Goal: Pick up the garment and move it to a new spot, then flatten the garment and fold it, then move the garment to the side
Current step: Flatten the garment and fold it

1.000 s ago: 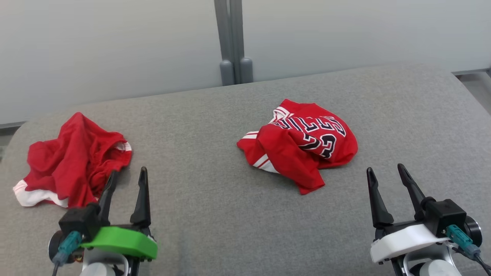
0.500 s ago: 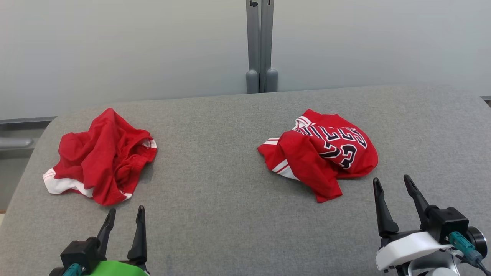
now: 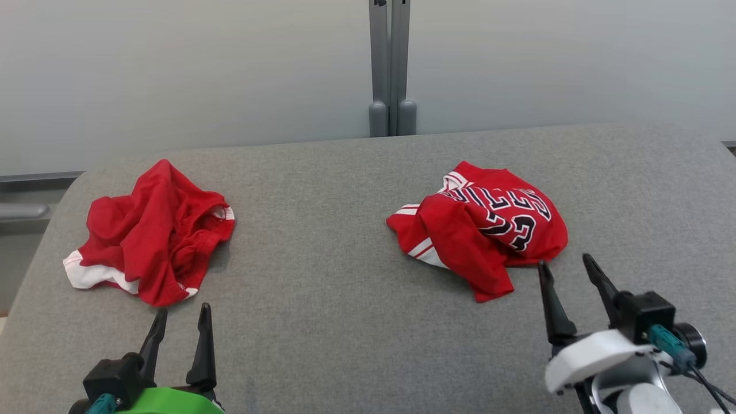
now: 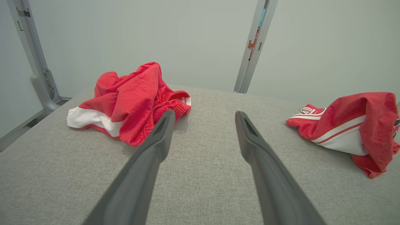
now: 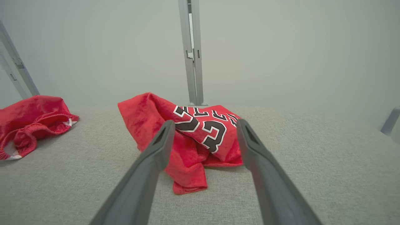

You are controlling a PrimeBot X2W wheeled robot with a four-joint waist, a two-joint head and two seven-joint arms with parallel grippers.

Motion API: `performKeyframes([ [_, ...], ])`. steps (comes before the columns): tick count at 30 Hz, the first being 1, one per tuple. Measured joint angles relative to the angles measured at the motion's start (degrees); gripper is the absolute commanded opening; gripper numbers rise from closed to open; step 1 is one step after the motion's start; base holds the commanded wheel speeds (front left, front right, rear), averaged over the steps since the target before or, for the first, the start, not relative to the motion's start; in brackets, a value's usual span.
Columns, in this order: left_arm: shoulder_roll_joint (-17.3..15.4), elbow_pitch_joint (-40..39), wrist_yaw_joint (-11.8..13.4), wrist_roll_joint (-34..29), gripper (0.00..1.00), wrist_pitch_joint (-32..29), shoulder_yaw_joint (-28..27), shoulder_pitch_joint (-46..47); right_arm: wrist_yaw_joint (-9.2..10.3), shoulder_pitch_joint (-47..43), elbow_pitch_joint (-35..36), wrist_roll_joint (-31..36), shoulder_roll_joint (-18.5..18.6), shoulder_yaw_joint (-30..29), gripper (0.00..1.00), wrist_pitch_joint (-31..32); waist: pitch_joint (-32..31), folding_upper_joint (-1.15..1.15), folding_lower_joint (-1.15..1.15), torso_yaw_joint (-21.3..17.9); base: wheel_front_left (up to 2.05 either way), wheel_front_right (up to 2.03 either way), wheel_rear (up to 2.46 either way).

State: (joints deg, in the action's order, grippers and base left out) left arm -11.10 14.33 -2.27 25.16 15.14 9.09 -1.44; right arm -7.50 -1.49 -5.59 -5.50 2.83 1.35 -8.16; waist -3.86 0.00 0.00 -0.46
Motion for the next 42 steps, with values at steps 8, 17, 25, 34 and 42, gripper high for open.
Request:
performKeyframes([
  [8,0.7,-0.6,-0.3,-0.4,1.00,0.0,-0.1,0.1,0.00,10.3,-5.9,-0.2,0.0,6.2,1.00,11.1,0.7,0.00,0.00,1.2,0.00,0.00,0.00],
  [17,0.9,-0.5,-0.5,-0.7,1.00,0.0,0.8,0.9,0.00,20.8,-22.5,-6.6,0.0,8.2,1.00,13.8,1.9,0.00,0.00,4.1,0.00,0.00,0.00],
  [25,0.8,-0.2,-1.1,-0.9,1.00,0.0,1.7,2.1,0.00,28.7,-34.4,-4.4,0.0,8.7,0.00,11.1,3.2,0.00,0.00,6.9,0.00,0.00,0.00],
  [34,0.6,-0.3,-1.1,-1.0,1.00,0.0,2.1,2.1,0.00,38.2,-35.5,-8.9,0.0,14.6,0.00,3.3,3.2,0.00,0.00,8.5,0.00,0.00,0.00],
  [42,0.5,-1.0,-0.8,-1.0,1.00,0.0,2.1,2.7,-0.01,51.6,-33.1,-15.5,-0.1,15.8,0.00,-4.1,2.8,0.00,0.00,8.4,0.00,0.00,0.00],
])
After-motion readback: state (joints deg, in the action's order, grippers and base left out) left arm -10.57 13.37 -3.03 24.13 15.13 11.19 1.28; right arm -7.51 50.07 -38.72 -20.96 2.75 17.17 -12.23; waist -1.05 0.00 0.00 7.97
